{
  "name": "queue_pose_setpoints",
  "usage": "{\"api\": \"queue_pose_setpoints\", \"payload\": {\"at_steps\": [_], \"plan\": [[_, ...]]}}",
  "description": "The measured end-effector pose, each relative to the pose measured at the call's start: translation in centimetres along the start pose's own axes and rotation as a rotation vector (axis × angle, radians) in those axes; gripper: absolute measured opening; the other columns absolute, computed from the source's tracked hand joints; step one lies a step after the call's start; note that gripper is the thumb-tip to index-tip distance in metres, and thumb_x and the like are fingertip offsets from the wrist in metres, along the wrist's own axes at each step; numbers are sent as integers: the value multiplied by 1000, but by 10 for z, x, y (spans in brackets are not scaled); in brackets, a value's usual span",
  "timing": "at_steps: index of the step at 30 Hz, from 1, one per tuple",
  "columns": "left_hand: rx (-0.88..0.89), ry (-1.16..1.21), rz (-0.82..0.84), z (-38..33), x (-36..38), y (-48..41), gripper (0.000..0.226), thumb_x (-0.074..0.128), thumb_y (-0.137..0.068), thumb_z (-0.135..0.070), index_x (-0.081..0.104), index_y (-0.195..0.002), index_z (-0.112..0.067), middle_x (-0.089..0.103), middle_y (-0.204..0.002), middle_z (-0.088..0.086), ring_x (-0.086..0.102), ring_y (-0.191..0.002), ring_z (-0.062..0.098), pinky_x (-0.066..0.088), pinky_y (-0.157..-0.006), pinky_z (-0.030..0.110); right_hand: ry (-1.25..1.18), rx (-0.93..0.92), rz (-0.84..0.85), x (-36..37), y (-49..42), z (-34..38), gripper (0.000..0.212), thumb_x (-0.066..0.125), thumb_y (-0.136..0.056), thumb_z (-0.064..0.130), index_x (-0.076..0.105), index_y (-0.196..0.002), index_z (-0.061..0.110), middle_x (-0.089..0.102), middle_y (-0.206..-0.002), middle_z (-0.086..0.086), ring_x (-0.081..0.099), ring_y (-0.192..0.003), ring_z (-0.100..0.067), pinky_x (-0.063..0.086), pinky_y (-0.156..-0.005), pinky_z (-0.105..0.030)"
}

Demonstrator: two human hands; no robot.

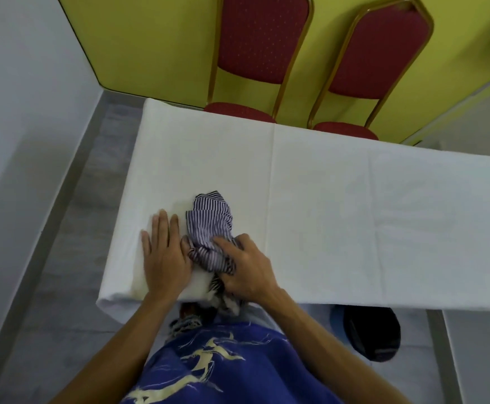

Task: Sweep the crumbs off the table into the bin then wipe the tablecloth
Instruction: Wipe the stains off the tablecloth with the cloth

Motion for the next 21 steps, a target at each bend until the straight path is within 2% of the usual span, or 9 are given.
{"api": "queue_pose_setpoints", "payload": {"at_steps": [4,9,12,14,16,19,21], "plan": [[-55,2,-18,-9,-1,0,58,30,-102,-32,29,-154,-6,19,-164,14,14,-153,26,12,-123,51,61,119,-76,-43,-5,-72,71,65,-76,39,47,-145,39,53,-123,-4,62,-101,-30,58,-78,-41],[-62,-2,22,-3,3,2,59,25,-103,-34,23,-156,-8,13,-166,10,7,-154,23,9,-124,50,25,536,-215,-101,-10,-177,69,65,-83,39,41,-148,40,49,-123,-10,62,-104,-37,56,-85,-46],[-57,-17,26,-1,4,3,60,25,-103,-34,22,-156,-8,12,-166,10,6,-154,23,8,-124,49,-65,675,-292,-102,-10,-184,68,65,-83,39,42,-147,38,49,-124,-12,62,-105,-37,54,-86,-44],[-62,-25,20,0,2,3,60,26,-102,-33,23,-156,-8,14,-165,11,7,-154,24,9,-124,50,-130,645,-328,-88,-22,-149,65,64,-81,36,45,-143,37,51,-121,-12,62,-105,-38,53,-87,-41],[-66,-22,11,-1,0,2,60,29,-101,-33,24,-156,-7,15,-165,13,9,-154,25,10,-124,50,-168,530,-281,-60,-36,-98,66,65,-79,34,46,-142,35,51,-125,-11,61,-108,-37,52,-86,-41],[-36,-14,24,0,2,3,62,30,-99,-32,26,-155,-6,17,-164,14,11,-154,27,11,-123,52,-151,220,-86,-10,-47,-6,71,63,-76,35,44,-145,32,47,-131,-7,60,-107,-33,57,-83,-42],[-30,-8,40,1,4,3,66,29,-97,-36,23,-156,-6,17,-165,13,11,-154,27,11,-123,52,-79,23,27,7,-50,29,72,63,-75,37,44,-144,30,48,-127,-8,59,-105,-32,58,-77,-42]]}}
Point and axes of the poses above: each hand's wrist, its own y-axis away from the middle knuckle, its own x-axis out of the palm, z = x × y, the point moved 10 cm from there along -y, towards the middle knuckle
